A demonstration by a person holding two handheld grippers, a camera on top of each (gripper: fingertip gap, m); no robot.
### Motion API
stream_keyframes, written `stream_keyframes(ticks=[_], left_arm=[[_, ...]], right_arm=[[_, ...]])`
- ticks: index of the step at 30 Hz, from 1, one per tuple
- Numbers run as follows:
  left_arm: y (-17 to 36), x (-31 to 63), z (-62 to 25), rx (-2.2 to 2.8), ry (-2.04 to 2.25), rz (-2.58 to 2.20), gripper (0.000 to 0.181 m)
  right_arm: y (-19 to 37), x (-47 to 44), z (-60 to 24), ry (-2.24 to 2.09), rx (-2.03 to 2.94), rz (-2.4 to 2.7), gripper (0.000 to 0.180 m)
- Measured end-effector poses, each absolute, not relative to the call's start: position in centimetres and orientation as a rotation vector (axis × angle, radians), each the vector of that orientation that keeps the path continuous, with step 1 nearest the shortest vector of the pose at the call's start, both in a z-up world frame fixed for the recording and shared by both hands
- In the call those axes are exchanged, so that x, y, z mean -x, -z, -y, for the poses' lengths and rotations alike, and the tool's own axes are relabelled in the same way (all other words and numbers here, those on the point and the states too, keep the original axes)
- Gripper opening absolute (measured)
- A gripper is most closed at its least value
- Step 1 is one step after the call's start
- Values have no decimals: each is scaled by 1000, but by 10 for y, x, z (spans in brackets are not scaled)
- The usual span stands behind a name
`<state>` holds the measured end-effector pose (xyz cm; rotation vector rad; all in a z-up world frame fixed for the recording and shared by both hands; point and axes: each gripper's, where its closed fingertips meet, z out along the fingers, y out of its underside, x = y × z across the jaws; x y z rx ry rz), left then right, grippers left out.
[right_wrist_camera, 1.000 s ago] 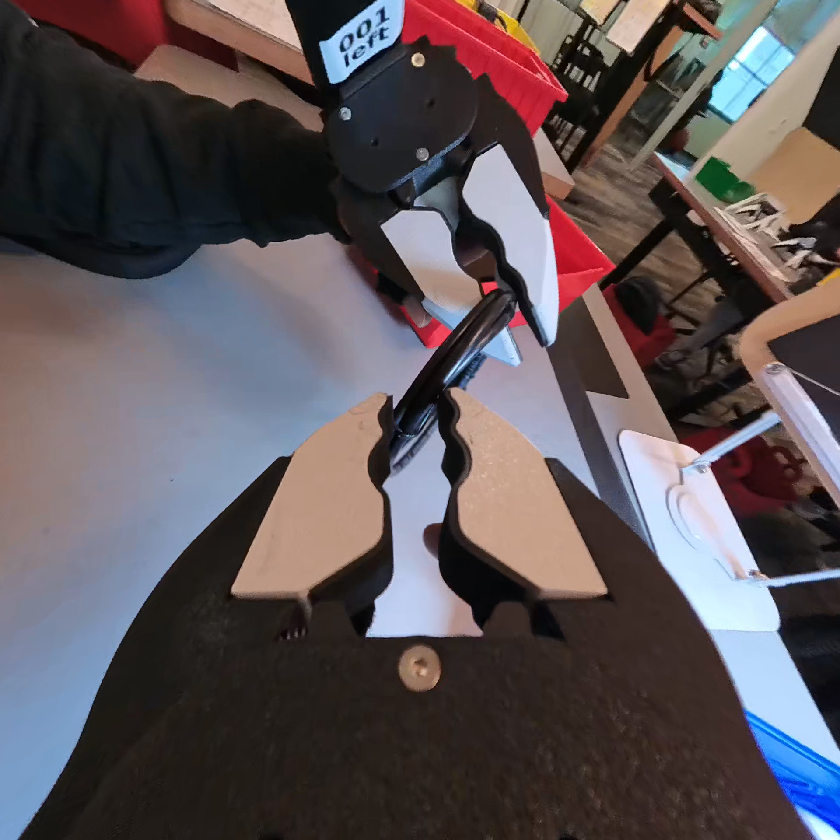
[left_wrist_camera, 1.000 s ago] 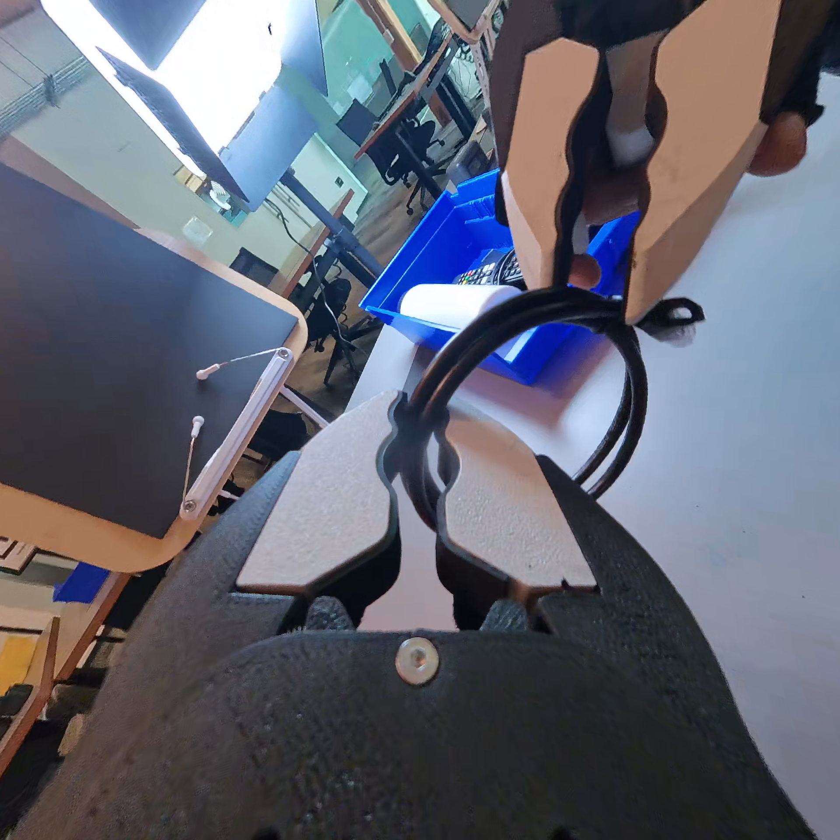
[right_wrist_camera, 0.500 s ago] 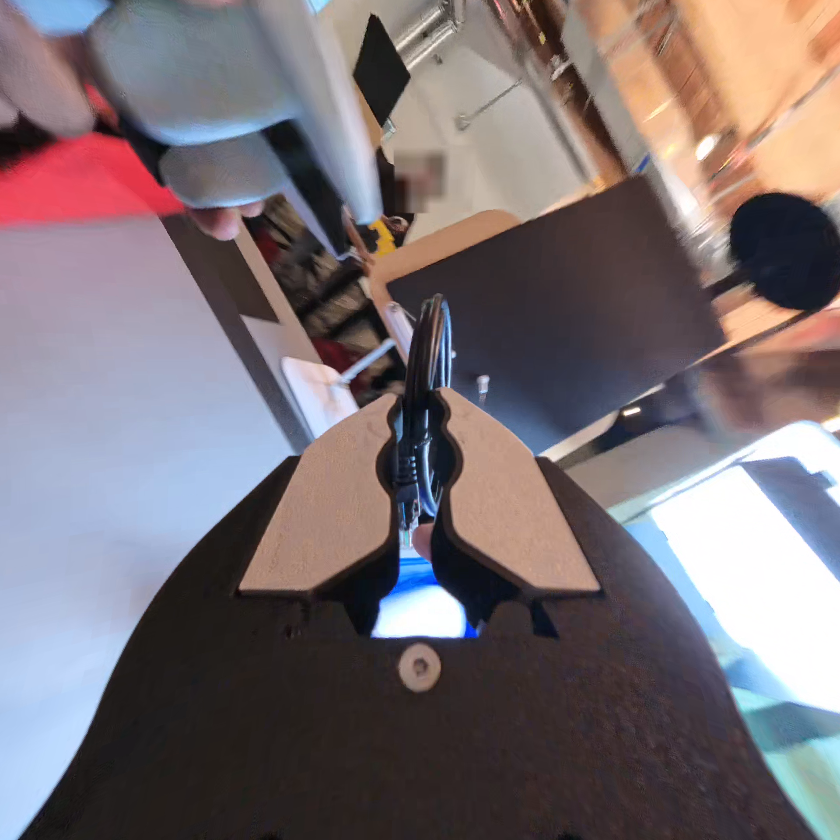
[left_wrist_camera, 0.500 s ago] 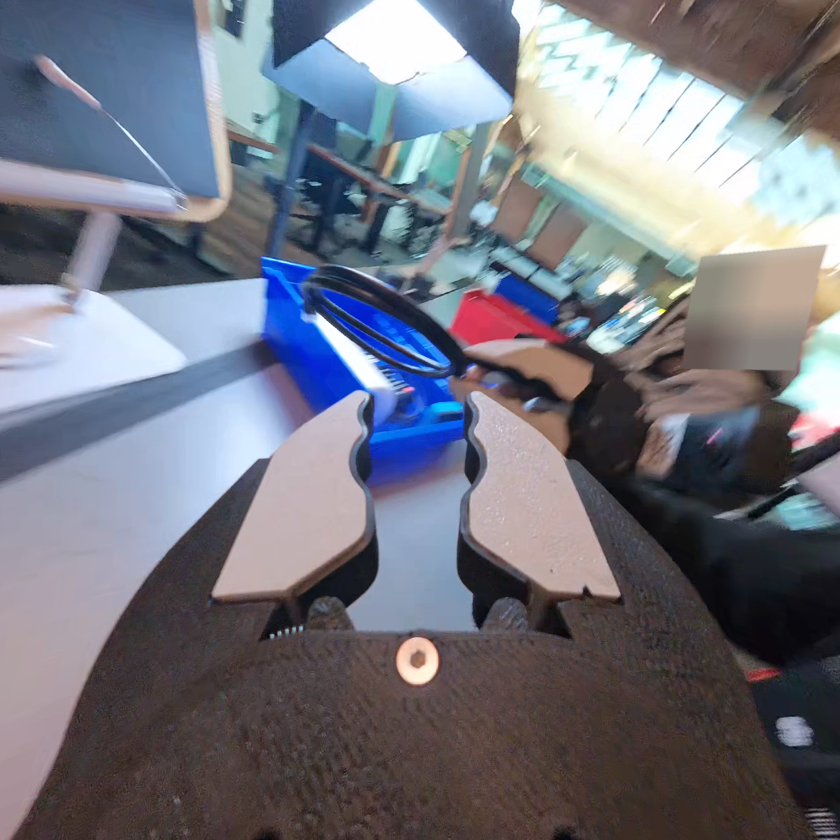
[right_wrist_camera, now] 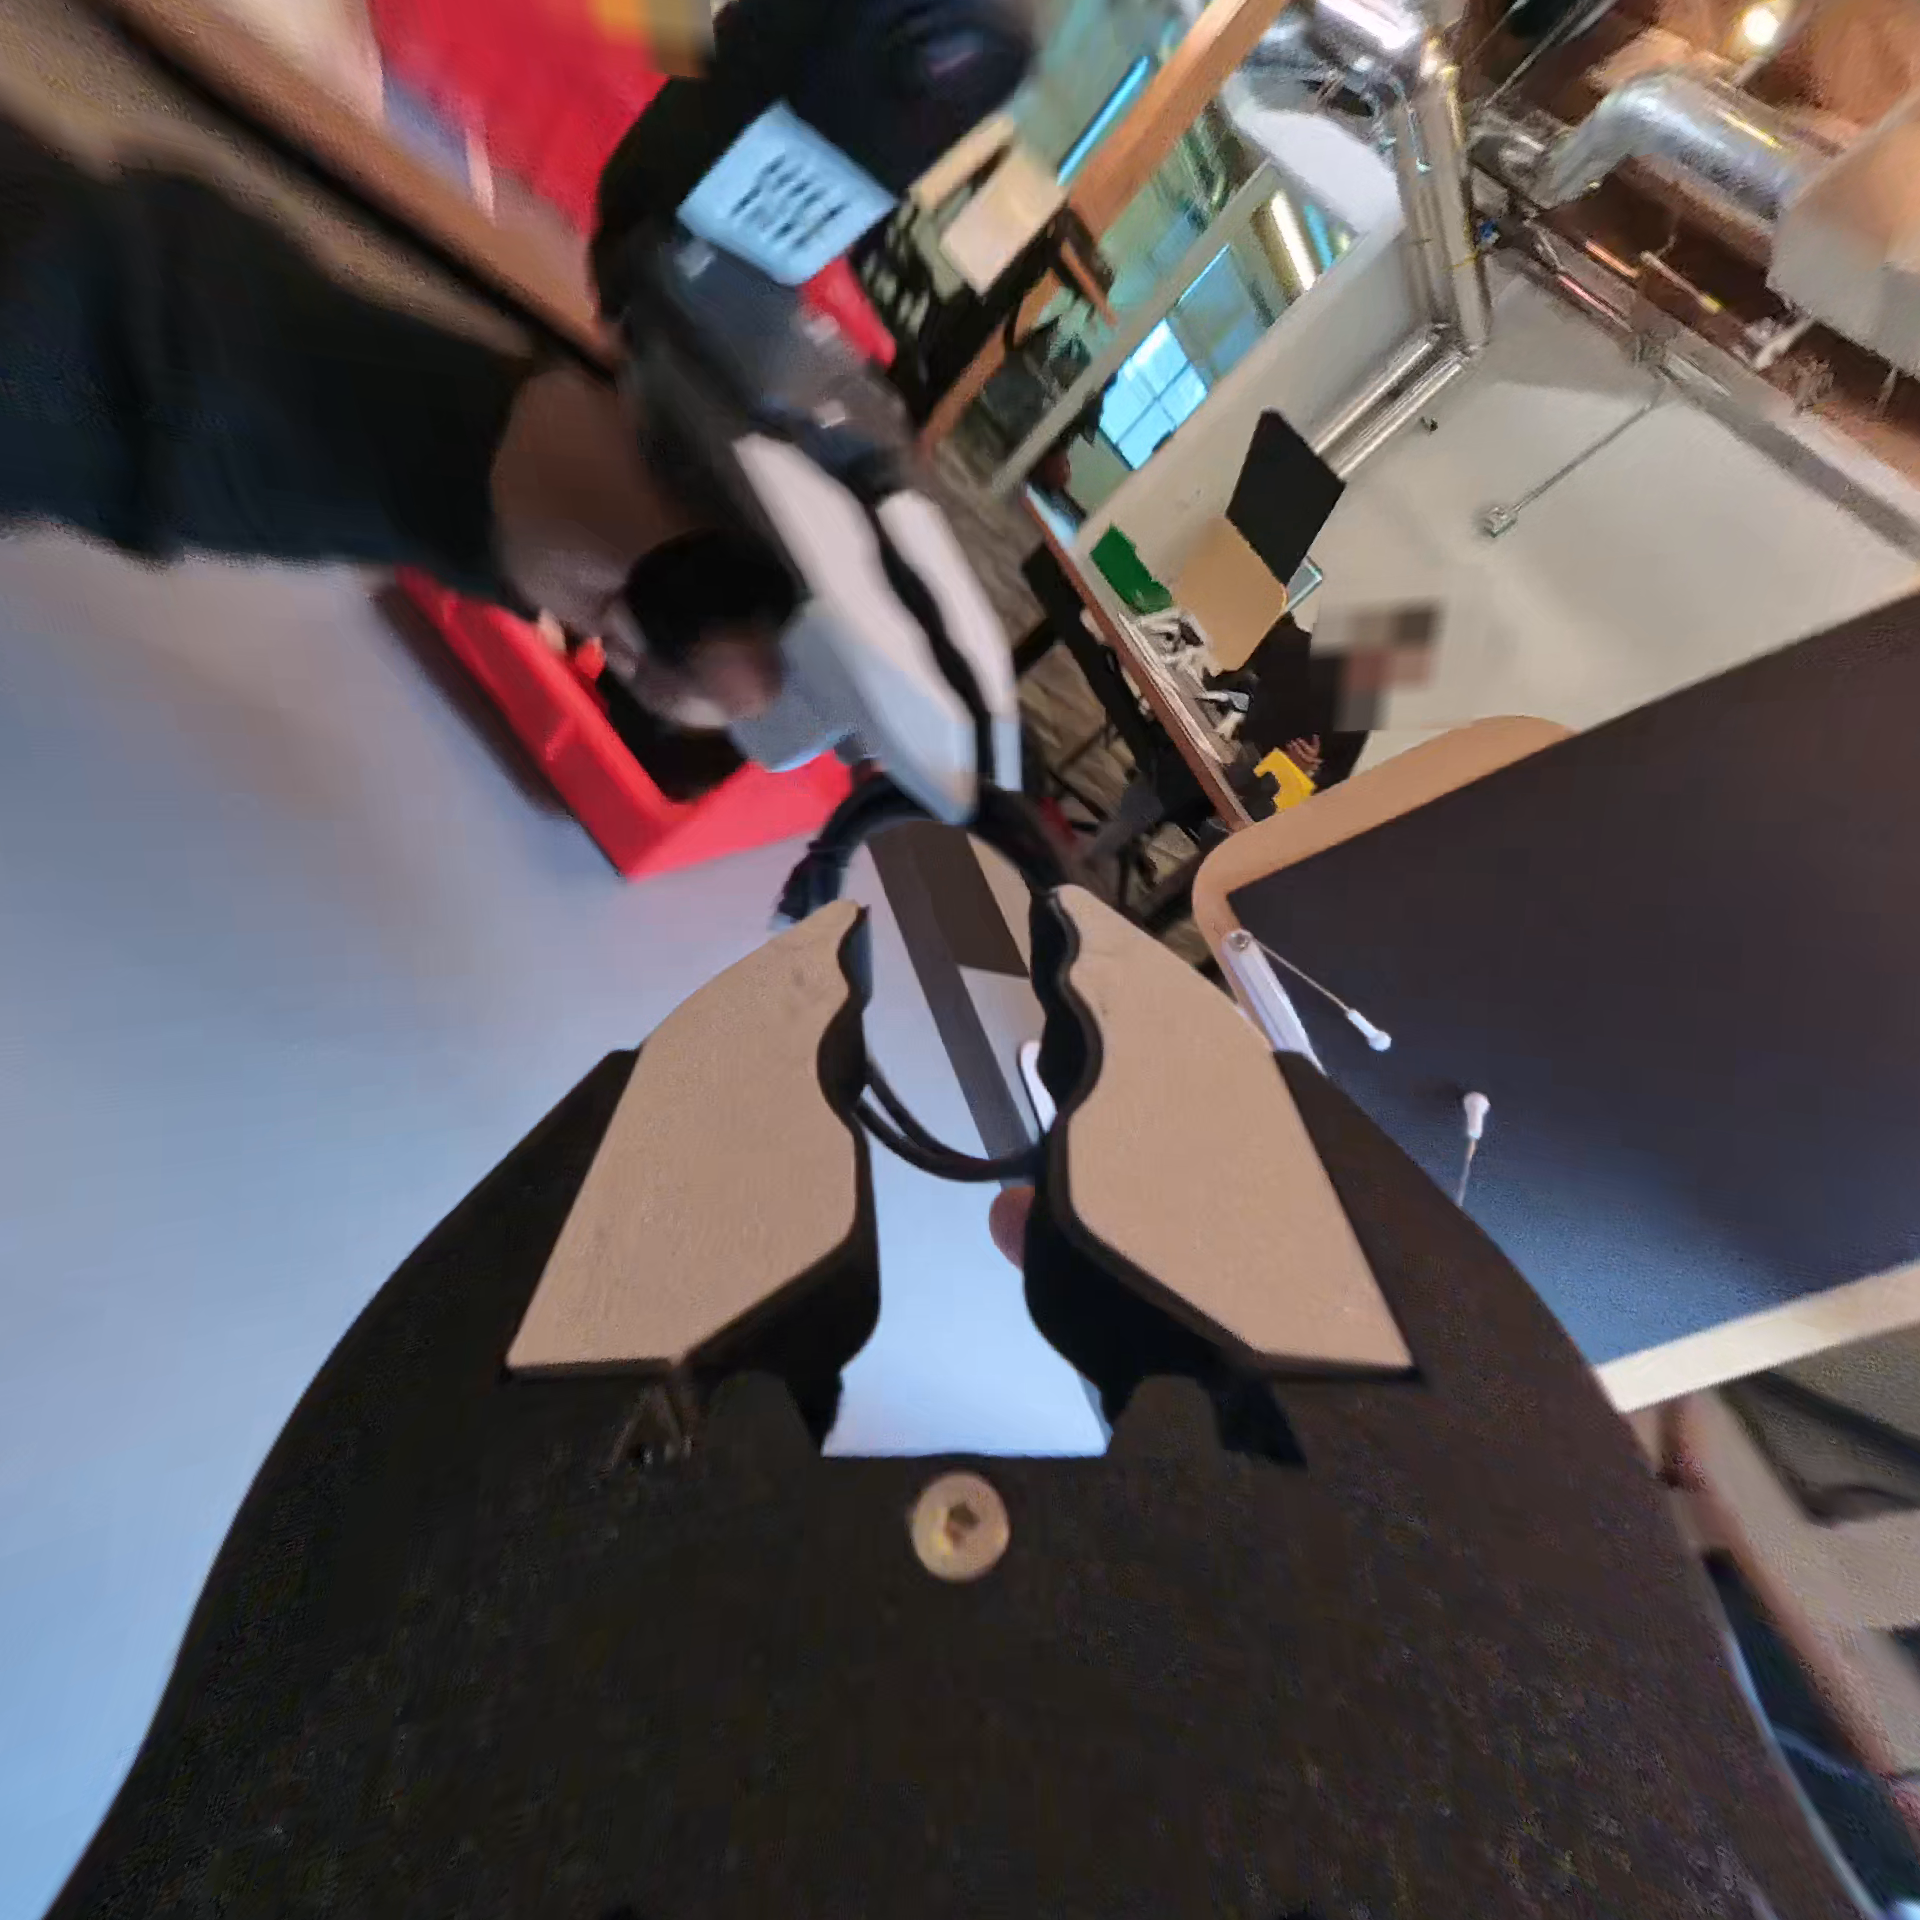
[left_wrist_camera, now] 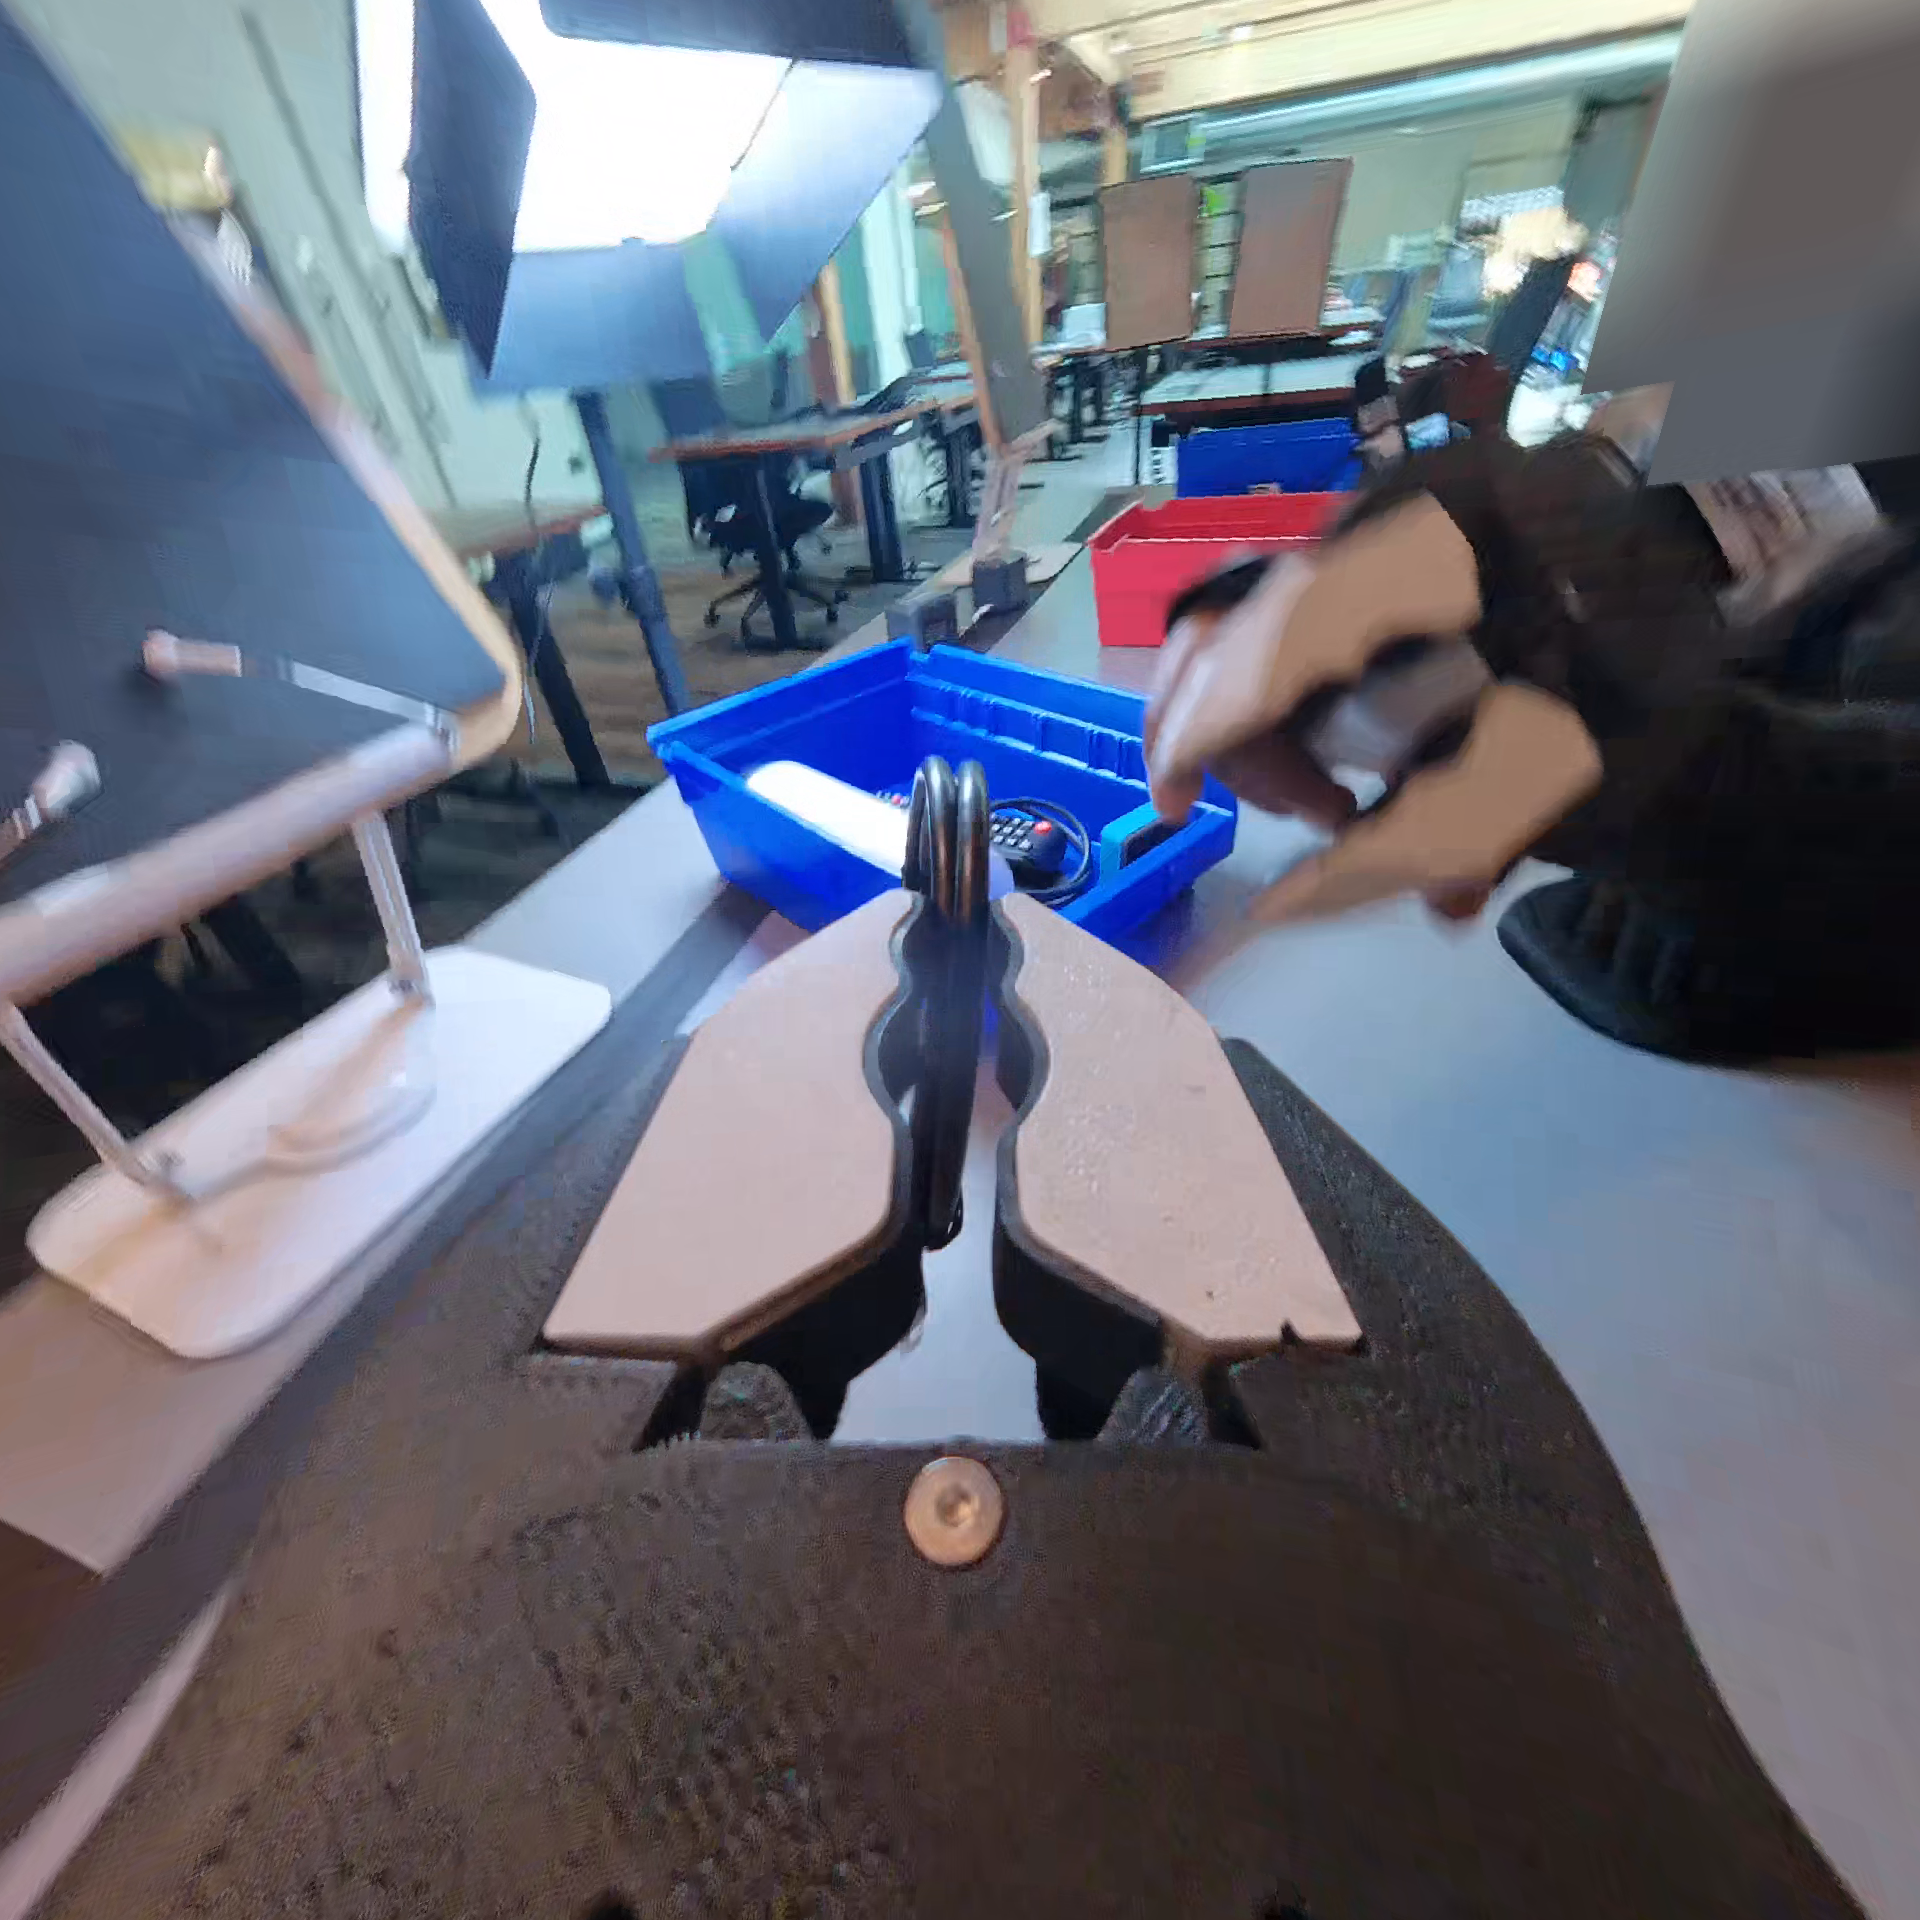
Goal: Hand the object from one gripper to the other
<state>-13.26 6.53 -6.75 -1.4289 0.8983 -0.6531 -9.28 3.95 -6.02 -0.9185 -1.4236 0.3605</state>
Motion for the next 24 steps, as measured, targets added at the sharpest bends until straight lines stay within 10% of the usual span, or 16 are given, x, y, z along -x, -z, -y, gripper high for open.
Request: stream_keyframes(ticks=[6,9,16,24], left_arm=[[49,120,-8,1235,729,-1188,9],[50,116,-4,1222,769,-1205,10],[51,170,-83,1528,607,-654,14],[57,107,-87,1541,1510,-129,44]], right_arm=[[71,51,-42,-668,1089,1566,43],[98,69,-25,-863,1133,1648,20],[86,74,-90,-363,1169,1342,12],[68,69,-104,481,673,1101,12]])
